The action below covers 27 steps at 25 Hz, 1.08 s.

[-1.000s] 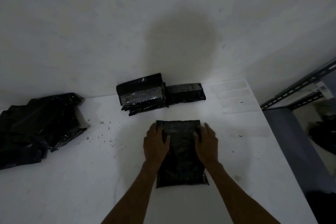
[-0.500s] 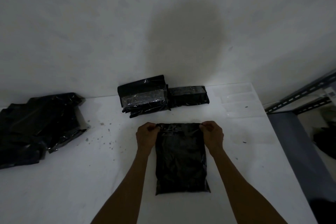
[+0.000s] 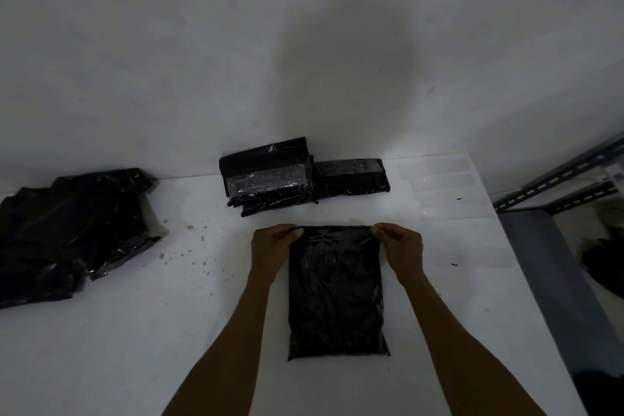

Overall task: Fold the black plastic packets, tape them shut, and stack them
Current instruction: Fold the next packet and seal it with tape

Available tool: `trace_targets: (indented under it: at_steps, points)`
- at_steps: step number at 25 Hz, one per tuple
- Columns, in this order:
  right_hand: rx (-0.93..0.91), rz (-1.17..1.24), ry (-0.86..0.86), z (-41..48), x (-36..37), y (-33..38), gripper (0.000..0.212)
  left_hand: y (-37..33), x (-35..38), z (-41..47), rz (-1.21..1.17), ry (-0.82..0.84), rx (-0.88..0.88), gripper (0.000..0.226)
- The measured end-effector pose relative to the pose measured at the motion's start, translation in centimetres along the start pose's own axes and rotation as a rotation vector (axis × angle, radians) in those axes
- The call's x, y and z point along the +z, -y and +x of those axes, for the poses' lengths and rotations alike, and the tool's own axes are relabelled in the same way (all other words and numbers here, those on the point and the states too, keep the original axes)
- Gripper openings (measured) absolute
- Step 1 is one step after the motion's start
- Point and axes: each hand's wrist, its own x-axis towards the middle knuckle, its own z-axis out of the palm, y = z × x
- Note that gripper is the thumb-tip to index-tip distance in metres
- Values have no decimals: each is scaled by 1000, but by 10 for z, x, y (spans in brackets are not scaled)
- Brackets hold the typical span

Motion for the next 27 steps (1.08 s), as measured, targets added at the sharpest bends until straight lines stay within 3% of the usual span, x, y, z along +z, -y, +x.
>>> trace_targets:
  at_steps: [10, 12, 14, 16, 18, 20, 27]
  points:
    - [100, -38, -13, 3, 5, 3, 16, -6, -1, 0, 71, -44, -47, 14]
    - [123, -22, 14, 1, 2, 10, 30, -12, -3, -2, 5, 23, -51, 24]
    - [163, -101, 55, -8, -4, 18, 59, -12, -8, -9, -98, 168, -107, 54]
    - [196, -339, -9, -29, -11, 16, 74, -2, -12, -20, 94, 137, -129, 74]
    - [273, -500, -74, -60, -13, 8, 75, 13, -12, -44, 428, -32, -100, 69]
    - [379, -556, -46, -91, -9, 0, 81, 24, -8, -74, 615, -134, -119, 65]
    - [399, -531, -62, -117, 6, -16, 83, 38, 9, -109, 783, -129, -162, 56]
